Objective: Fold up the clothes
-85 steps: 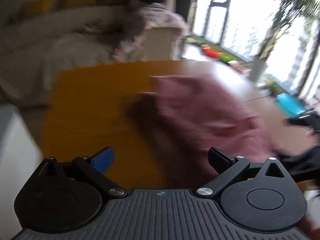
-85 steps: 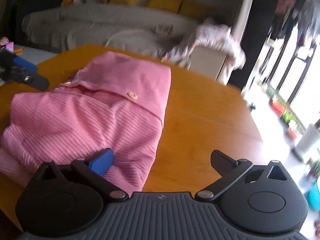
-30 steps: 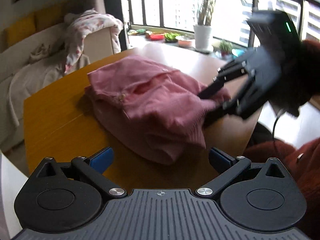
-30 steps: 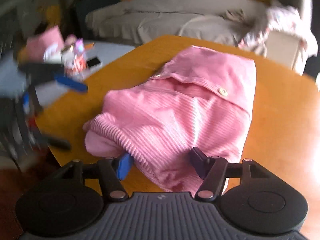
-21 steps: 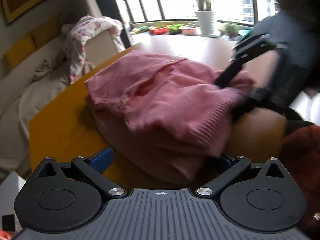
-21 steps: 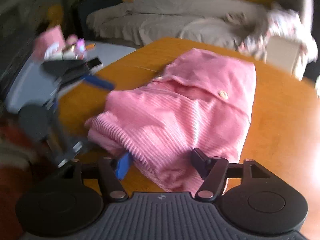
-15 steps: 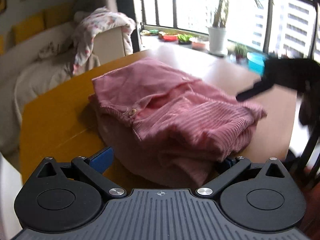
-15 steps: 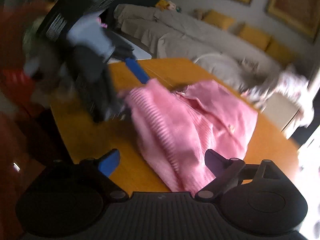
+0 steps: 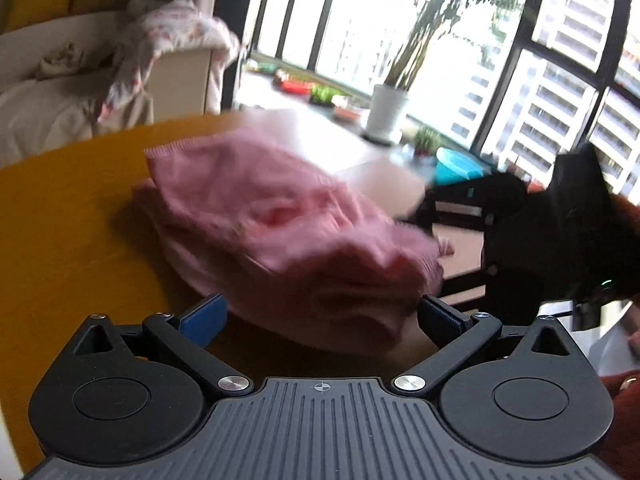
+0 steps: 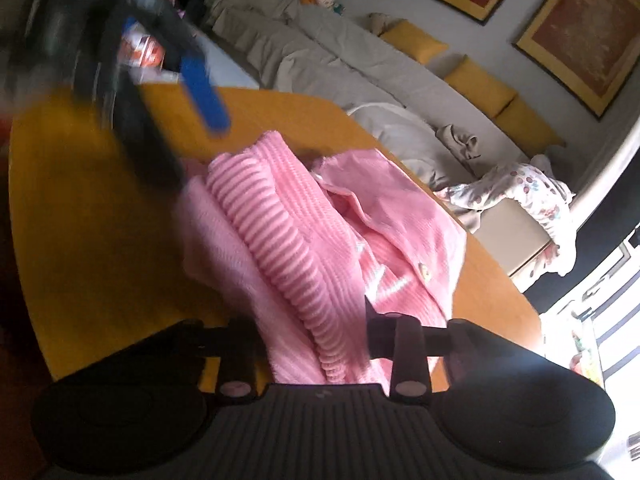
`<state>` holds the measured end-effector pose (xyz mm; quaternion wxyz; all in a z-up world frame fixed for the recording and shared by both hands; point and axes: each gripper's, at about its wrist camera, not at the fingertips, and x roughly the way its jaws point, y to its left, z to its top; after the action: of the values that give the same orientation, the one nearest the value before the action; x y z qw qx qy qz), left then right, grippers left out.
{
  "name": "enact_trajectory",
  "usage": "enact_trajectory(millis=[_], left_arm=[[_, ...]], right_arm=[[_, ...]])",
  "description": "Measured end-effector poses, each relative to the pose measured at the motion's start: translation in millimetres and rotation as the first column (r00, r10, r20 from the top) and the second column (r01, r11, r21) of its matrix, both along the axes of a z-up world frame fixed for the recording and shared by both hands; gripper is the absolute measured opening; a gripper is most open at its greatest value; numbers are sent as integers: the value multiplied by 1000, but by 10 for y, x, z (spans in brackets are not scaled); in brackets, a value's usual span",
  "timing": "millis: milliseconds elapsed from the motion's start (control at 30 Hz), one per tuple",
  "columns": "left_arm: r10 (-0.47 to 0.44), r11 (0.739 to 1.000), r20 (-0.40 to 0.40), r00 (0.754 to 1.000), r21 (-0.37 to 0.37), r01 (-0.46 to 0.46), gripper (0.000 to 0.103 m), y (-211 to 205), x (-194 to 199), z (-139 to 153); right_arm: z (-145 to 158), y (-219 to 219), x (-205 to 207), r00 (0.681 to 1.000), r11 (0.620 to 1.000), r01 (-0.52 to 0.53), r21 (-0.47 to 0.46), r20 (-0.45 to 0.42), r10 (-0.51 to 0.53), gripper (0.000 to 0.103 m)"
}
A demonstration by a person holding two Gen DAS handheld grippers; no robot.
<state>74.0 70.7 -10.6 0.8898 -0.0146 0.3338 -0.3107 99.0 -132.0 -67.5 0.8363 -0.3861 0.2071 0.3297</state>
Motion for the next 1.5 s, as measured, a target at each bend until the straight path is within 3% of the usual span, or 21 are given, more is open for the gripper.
enact_trajectory(millis=[133,200,233,300,400,533,600,667,800,900,967,1033,1133,1200,1267,1367,1500], left_arm=[[57,998,66,996,-26,-55,103,30,255,164],[61,998,84,995,-11,-60,97,-88,460,169],[47,999,85,995,4,-47,86,-185,566,142],[14,999,73,997,34,-17,79,-400,803,40],[-55,997,16,998,59,53,74,-676,1102,-189],[-159,984,-16,987,79,160,74,-819,1219,-385],[-194,979,-19,981,58,195,74,-766,1233,-416],[-219,975,-42,975,14,220,74,-667,1272,-431],[-240,969,-85,967,-80,233,76,-437,1326,-468],[-224,972,-98,970,-94,215,77,-292,1299,-440],[-212,974,-98,972,-98,203,78,-169,1277,-402],[-202,974,-98,975,-123,189,91,-23,1266,-348],[-178,974,-75,981,-154,165,95,167,1219,-205],[-152,976,-44,987,-162,144,98,266,1159,-67],[-141,978,5,990,-154,140,100,260,1101,96],[-141,981,94,986,-124,152,103,150,1017,351],[-173,985,168,970,0,175,103,-159,875,400]], right_arm=[[32,-154,-85,1000,992,-29,-121,3,30,25],[63,-212,-147,999,982,-51,-184,-1,51,25],[81,-238,-180,998,975,-63,-215,-4,63,25],[121,-279,-241,996,957,-92,-274,-17,91,24],[225,-316,-291,990,924,-137,-358,-39,132,24],[504,-329,-208,979,868,-199,-455,-44,201,23],[736,-292,-17,972,863,-230,-450,-67,224,23],[912,-223,205,952,848,-306,-433,-142,272,32],[936,7,756,905,811,-421,-407,-238,352,38],[800,186,1169,906,826,-416,-380,-257,337,41],[703,249,1387,908,845,-402,-354,-269,320,55],[645,296,1572,906,859,-399,-321,-282,316,59],[674,338,1683,898,874,-408,-266,-289,332,60],[695,351,1709,893,875,-421,-239,-280,353,56],[691,367,1716,885,873,-432,-228,-291,363,45],[674,380,1758,886,887,-414,-206,-314,341,45],[671,318,1856,888,927,-349,-136,-364,281,45]])
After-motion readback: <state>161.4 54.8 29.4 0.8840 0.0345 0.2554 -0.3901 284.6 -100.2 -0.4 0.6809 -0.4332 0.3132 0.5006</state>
